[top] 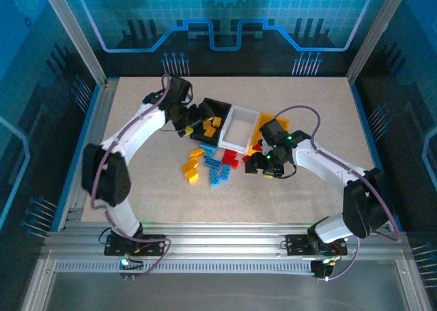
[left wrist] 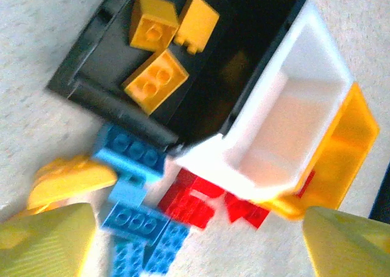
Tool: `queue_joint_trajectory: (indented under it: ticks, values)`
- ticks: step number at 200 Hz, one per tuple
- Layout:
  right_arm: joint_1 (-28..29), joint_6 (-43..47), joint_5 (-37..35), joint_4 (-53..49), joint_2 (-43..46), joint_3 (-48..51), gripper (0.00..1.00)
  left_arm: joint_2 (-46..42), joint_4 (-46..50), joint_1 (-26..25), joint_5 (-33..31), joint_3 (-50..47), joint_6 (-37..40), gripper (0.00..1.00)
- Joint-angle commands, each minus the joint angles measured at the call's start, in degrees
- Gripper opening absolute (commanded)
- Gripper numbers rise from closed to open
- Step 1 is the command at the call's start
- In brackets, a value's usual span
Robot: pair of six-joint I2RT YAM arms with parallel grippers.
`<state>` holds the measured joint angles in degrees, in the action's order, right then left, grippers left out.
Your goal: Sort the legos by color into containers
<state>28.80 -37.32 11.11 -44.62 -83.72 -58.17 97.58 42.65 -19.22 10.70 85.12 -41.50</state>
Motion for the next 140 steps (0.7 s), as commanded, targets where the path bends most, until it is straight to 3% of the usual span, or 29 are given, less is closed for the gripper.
queue_joint_trajectory:
  ticks: [1,40,92,115,140]
  values:
    - [-0.1,1.4,1.2,0.2,-1.0,-1.6,0.67,-6.7,6.2,-1.1,-3.1,-8.5,7.5,0.98]
    - [0.1,2.4,1.9,-0.1,-2.8,-2.6,0.67,-14.4,7.4,-4.2,-2.6,-21.8,5.6,0.99]
    - [1.5,2.8,2.1,-0.1,-5.2,-4.7,0.67,-16.7,0.3,-7.1,-4.1,-32.4,-9.2,0.99]
    - [1.9,2.5,1.9,0.2,-5.1,-4.5,0.67,-16.0,-3.7,-7.0,-3.9,-34.0,-15.6,0.99]
    - [2.1,1.9,1.9,0.8,-4.4,-3.2,0.67,-12.3,-2.9,-7.0,-5.5,-30.7,-15.0,0.99]
